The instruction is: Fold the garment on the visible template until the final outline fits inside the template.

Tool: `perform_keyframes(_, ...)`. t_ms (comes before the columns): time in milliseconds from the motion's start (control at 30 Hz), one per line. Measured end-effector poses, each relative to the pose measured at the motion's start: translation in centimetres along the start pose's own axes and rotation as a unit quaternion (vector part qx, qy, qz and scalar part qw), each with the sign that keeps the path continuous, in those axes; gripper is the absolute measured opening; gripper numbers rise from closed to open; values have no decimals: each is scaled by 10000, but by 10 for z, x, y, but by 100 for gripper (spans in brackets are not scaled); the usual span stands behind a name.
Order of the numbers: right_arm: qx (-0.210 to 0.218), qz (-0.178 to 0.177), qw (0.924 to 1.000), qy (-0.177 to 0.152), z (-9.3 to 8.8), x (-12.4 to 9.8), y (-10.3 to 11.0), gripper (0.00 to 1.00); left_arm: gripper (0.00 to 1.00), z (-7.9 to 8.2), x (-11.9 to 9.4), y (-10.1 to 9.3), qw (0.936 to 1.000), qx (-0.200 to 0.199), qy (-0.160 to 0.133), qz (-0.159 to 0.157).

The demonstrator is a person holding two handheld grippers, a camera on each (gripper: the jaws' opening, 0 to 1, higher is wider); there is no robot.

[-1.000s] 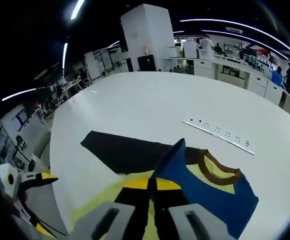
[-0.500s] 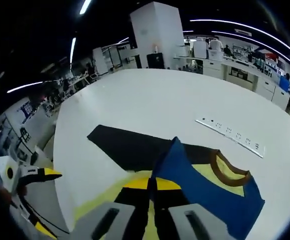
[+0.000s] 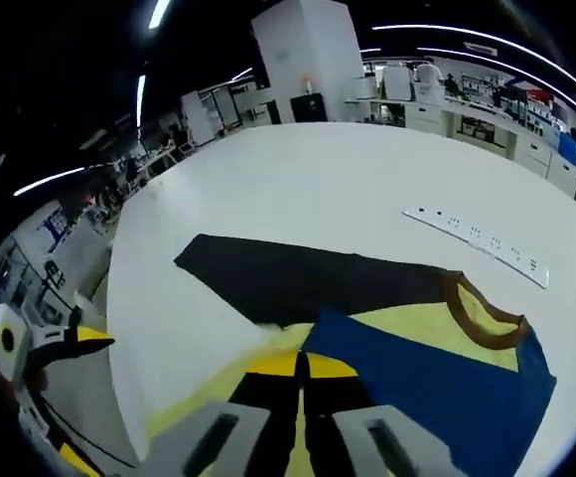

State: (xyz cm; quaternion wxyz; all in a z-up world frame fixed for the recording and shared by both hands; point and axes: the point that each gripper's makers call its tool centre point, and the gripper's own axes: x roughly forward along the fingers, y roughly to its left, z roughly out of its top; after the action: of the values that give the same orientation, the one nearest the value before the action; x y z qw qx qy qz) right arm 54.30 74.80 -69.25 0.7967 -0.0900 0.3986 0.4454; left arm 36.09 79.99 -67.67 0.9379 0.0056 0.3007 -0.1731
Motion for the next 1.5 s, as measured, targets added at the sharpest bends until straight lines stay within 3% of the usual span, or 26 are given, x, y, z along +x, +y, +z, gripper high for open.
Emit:
perform_keyframes(167, -69, -260, 9996, -64, -4, -8, -17, 18, 97, -1, 0, 2, 10000, -32, -8, 67)
perform_keyframes(300, -136, -604, 9980, -152, -8, -16, -38, 43, 99, 3, 1, 2, 9999, -39, -66, 88)
perform_keyframes(500, -349, -1125, 9927, -246, -17, -31, -69, 68, 99, 5, 0, 2, 9999, 12, -77, 101)
perform_keyframes(700, -194, -1261, 9911, -384, -32, -42, -89, 70, 99, 8, 0, 2, 9999, 11, -129, 102)
perform_keyframes(1100, -51, -1695, 9850, -315, -67, -75, -131, 76, 99, 10, 3, 1, 9999, 50, -105, 97)
perform_keyframes(1267, 111, -1865, 9808, -563, -76, -95, -143, 73, 99, 12, 4, 0, 9999, 55, -133, 94)
perform_keyframes(1500, 141, -2097, 9756, -635, -99, -114, -161, 62, 99, 9, 4, -1, 9999, 52, -89, 106)
